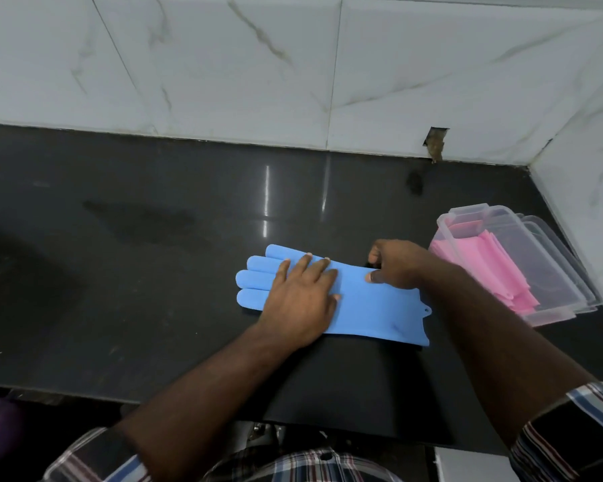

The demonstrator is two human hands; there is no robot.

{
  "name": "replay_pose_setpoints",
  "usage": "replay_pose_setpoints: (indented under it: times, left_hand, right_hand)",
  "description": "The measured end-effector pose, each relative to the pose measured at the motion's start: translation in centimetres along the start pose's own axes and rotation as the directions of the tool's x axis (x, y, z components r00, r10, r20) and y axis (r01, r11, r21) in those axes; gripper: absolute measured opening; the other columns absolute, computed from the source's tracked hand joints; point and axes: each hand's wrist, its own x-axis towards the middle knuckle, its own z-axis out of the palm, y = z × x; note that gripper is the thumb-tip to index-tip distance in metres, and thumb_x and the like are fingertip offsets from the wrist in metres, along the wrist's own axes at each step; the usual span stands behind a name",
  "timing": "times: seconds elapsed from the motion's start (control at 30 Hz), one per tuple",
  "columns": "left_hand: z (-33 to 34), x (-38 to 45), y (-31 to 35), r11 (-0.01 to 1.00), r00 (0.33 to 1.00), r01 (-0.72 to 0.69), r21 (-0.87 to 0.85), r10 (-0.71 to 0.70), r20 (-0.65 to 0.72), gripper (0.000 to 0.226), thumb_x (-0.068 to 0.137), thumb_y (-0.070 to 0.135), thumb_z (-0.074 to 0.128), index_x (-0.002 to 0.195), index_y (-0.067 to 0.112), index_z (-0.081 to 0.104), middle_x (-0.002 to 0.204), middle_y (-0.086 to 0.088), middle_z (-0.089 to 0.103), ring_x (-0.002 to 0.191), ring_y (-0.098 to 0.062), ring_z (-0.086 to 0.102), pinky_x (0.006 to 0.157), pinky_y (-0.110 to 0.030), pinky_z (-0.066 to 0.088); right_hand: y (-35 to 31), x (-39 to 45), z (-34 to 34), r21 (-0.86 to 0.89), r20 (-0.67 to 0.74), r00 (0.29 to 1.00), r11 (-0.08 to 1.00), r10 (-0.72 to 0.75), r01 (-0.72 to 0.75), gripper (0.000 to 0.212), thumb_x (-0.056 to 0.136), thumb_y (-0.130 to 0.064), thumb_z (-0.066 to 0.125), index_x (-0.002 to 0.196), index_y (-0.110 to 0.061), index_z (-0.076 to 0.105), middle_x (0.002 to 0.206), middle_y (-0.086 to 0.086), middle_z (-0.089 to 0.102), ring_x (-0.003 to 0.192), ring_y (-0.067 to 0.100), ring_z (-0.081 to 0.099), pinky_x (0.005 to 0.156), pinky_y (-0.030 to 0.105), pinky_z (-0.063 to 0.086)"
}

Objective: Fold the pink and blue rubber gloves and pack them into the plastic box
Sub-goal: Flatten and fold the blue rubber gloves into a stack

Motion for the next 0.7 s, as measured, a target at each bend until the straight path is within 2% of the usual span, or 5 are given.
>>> replay_pose_setpoints:
  times: [0.07,0.17,0.4,0.57,0.7]
  left_hand:
    - [0.9,0.1,0.4,0.994,0.992,0.04,0.099,-0.051,0.115,0.059,0.104,0.049,0.031,0.156,0.021,0.032,0.167,0.003,0.024,0.155,-0.027,0.013,0.124,-0.057,0.003]
    - [1.5,0.0,0.5,0.986,0.985,0.043,0.164,-0.069,0.16,0.065,0.105,0.054,0.02,0.161,0.021,0.018,0.17,0.005,0.012,0.157,-0.025,0.0,0.122,-0.059,-0.006]
    - [1.9,-0.2,0.8,0.977,0.982,0.049,0.209,-0.085,0.17,0.068,0.103,0.058,0.012,0.162,0.023,0.01,0.17,0.006,0.007,0.157,-0.023,-0.003,0.122,-0.059,-0.008]
    - [2.3,-0.4,0.7,0.975,0.984,0.054,0.215,-0.089,0.155,0.069,0.103,0.059,0.01,0.162,0.024,0.008,0.17,0.006,0.007,0.157,-0.023,-0.003,0.122,-0.058,-0.009]
    - [2.5,-0.4,0.7,0.973,0.987,0.054,0.225,-0.087,0.136,0.068,0.103,0.059,0.01,0.162,0.024,0.008,0.17,0.006,0.007,0.157,-0.023,-0.002,0.122,-0.058,-0.009]
  right_hand:
    - [0.3,-0.3,-0.1,-0.005,0.005,1.0,1.0,0.017,-0.017,0.035,0.085,-0.039,0.071,0.11,-0.018,0.059,0.105,0.001,0.064,0.093,0.019,0.058,0.076,0.03,0.046]
    - [0.4,-0.5,-0.6,-0.054,0.03,0.999,0.998,0.041,-0.039,0.044,0.086,-0.04,0.07,0.119,-0.012,0.062,0.112,0.005,0.065,0.099,0.023,0.061,0.083,0.032,0.05]
    - [1.2,-1.8,-0.8,0.069,-0.015,0.999,0.997,0.037,-0.036,0.046,0.087,-0.031,0.072,0.128,-0.021,0.056,0.129,0.001,0.06,0.112,0.022,0.058,0.088,0.029,0.048]
    - [2.0,-2.8,-0.7,0.119,0.068,0.989,0.983,0.131,-0.138,0.074,0.08,-0.021,0.079,0.146,-0.018,0.043,0.14,0.005,0.054,0.112,0.024,0.06,0.081,0.029,0.053]
    - [2.3,-4.0,-0.5,0.208,-0.054,0.985,0.967,0.164,-0.149,0.06,0.084,-0.009,0.07,0.14,-0.019,0.051,0.138,0.004,0.057,0.118,0.024,0.059,0.086,0.026,0.049]
